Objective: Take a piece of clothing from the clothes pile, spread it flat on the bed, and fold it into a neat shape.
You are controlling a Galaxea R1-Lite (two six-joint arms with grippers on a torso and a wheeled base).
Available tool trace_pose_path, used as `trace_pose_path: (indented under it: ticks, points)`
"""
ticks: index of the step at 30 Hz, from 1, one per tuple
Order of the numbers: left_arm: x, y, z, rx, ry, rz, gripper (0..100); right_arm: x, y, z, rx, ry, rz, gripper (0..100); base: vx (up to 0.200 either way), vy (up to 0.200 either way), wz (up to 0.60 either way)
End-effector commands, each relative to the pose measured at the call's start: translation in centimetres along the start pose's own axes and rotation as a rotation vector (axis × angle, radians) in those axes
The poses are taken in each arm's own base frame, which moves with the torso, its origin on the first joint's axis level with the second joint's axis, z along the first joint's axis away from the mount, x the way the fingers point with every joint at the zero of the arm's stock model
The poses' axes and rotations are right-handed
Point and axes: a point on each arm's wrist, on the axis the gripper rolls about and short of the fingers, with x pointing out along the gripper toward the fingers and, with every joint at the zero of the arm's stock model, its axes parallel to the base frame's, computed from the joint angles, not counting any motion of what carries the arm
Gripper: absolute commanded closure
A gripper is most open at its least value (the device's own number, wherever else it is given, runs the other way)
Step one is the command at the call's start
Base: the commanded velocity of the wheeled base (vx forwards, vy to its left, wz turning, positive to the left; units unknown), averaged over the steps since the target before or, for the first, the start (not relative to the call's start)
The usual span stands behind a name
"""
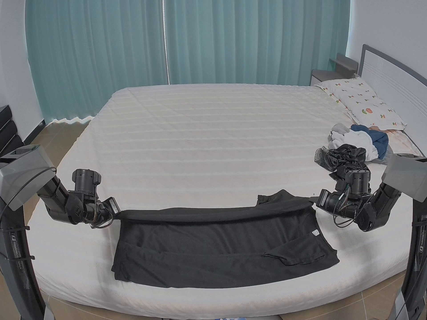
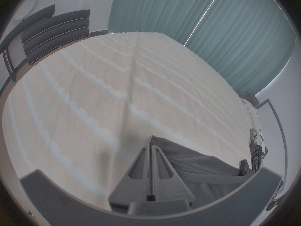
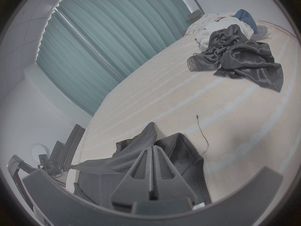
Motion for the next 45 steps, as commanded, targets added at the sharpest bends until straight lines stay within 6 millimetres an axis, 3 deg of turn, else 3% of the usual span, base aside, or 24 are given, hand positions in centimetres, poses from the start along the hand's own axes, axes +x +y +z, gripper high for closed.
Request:
trace_pose_path:
  ticks: [1,24,45]
  points:
    - [-0.6,0.4,-0.8,0.019,0.020,0.011,100,-0.7,-0.3,-0.7,-0.003,0.032,-0.007,100,0.000,0.000,0.00]
    - [-2.6,2.5,-4.7,0.139,0.079,0.048,100,-3.4,-2.4,-3.4,-0.063,0.132,-0.052,100,0.000,0.000,0.00]
    - [-3.1,3.1,-7.5,0.230,0.147,0.060,100,-3.9,-3.2,-5.4,-0.140,0.208,-0.074,100,0.000,0.000,0.00]
